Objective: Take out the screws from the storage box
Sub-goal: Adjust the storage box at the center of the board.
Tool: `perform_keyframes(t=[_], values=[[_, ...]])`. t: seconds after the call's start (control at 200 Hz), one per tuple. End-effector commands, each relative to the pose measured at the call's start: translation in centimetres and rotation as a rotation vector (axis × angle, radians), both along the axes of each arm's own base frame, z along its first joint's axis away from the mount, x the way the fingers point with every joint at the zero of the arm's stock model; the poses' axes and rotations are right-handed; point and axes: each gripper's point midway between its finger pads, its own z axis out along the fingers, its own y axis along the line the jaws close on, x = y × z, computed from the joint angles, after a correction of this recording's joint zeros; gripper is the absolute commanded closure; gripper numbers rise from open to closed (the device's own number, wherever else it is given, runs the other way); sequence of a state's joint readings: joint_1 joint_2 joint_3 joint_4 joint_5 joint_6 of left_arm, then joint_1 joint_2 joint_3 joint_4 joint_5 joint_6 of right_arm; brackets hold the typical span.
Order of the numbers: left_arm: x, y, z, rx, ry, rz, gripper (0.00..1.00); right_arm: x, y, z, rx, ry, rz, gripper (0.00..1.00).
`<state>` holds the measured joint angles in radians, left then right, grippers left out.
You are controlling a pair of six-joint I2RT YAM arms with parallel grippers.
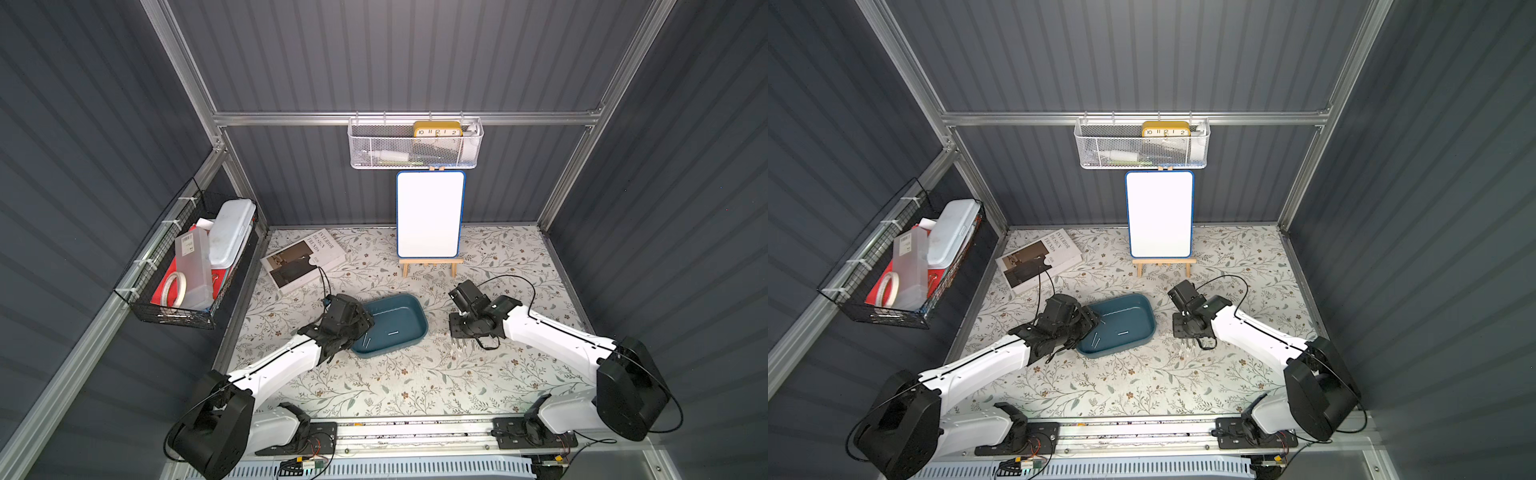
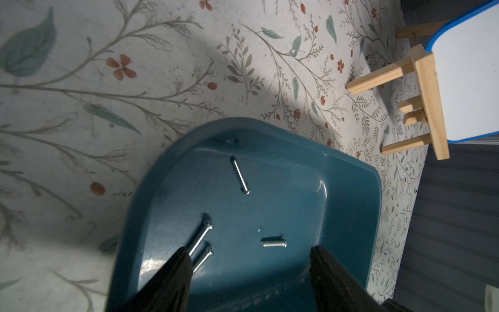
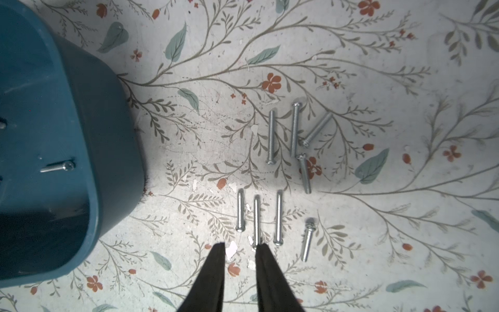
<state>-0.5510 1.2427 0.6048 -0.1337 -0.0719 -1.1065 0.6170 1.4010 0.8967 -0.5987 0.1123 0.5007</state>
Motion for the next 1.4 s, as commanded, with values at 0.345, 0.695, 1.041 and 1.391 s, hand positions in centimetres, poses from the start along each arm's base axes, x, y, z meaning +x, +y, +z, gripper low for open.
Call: perform_keyframes(t=[0.345, 0.695, 1.041, 1.391], values=[[0.1, 2.4, 6.6, 0.046, -0.068, 0.101, 0.22, -0.9, -0.8, -0.9, -0.022, 0.027, -0.009, 0.74], [-1.2, 2.9, 4.5, 0.035, -0.022, 0.112, 0.25, -0.8, -0.8, -0.8, -0.021, 0.020, -0.011, 0.74], [0.7, 3.3, 2.8, 0.116, 0.026, 0.190, 0.13, -1.2, -0.4, -0.8, 0.023, 0.016, -0.009, 0.74], [2.6, 3.4, 6.3, 0.130, -0.020, 0.249, 0.07, -1.2, -0.2, -1.0, 0.030, 0.023, -0.003, 0.74]])
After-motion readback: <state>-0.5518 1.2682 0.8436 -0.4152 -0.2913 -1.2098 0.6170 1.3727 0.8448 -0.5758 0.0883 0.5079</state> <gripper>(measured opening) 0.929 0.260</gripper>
